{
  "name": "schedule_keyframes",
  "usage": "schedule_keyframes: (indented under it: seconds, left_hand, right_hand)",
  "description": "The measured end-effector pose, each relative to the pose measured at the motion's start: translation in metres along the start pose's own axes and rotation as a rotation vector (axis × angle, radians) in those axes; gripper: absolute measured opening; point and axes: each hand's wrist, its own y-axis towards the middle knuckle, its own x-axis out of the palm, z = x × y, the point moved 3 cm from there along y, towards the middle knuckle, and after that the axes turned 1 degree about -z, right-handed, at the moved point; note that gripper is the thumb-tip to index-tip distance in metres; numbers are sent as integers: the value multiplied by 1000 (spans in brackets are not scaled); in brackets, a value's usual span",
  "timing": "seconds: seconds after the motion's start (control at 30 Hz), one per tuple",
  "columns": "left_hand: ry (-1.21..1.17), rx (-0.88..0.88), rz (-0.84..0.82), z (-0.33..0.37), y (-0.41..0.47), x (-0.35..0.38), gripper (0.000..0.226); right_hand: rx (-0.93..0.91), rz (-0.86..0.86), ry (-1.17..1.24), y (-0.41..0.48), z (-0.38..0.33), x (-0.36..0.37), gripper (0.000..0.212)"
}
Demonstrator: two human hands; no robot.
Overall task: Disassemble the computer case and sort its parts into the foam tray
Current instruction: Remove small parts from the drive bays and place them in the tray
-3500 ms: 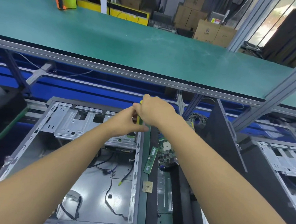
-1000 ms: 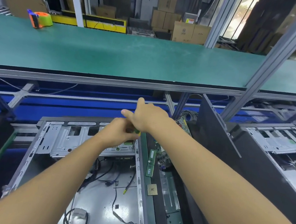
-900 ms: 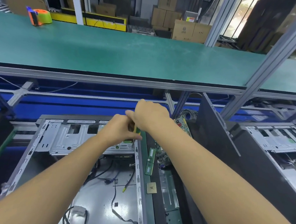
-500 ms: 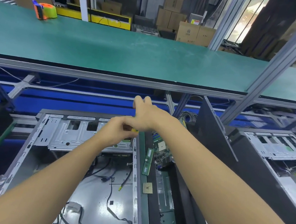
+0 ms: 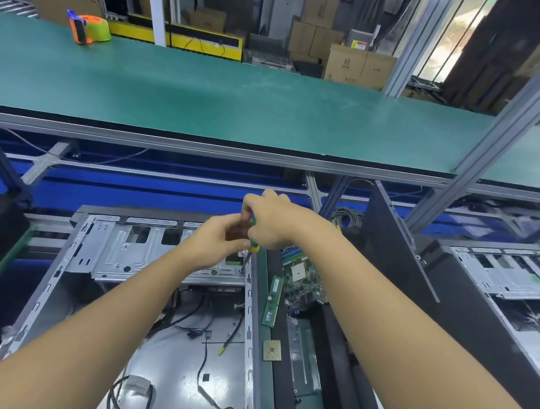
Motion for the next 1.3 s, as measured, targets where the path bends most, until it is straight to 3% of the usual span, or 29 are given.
schedule_keyframes:
  seconds: [0.07,0.17,0.2,0.27,0.43,0.57,0.67,0.73,0.87,0.97,1.07,1.13,1.23,1.3]
  left_hand:
    - [60,-8,-12,0,2,2,24]
    - [183,10,-45,1,5,8,17]
    - [197,26,-51,1,5,10,17]
    - [197,42,-51,1,6,12,17]
    - [72,1,-18,-2,3,9,29]
    - [-130,9,-73,2,-2,5,32]
    - [41,16,8,4,-2,-1,10]
    - [166,-21,81,7,0,-1,18]
    - [284,-20,69,11,1,2,31]
    - [148,16,-61,9,-4,1,28]
    - [16,-9,-40,9,-8,-2,31]
    - [79,-26,-18,9,-6,-1,30]
    - [328,-41,67,6,2,0,31]
    - [350,-44,92,3,5,0,38]
  right_hand:
    - [26,45,100,1,2,3,30]
    - [184,120,80,0,5,4,68]
    - [224,146,-6,-1,6,4,68]
    - [217,198,-139,-1,5,3,49]
    - [64,154,82,4,1,1,18]
    - [-15,22,155,2,-2,2,26]
    - [16,48,188,-2,-4,4,44]
    - [127,128,79,-4,-5,3,62]
    - [163,203,-60,-1,-8,0,36]
    - [104,102,35,2,-4,-1,22]
    - [63,24,68,3,-4,-2,22]
    - [87,9,78,4,-5,2,34]
    - [215,78,60,3,-3,4,72]
    - [237,128,4,3,-5,3,65]
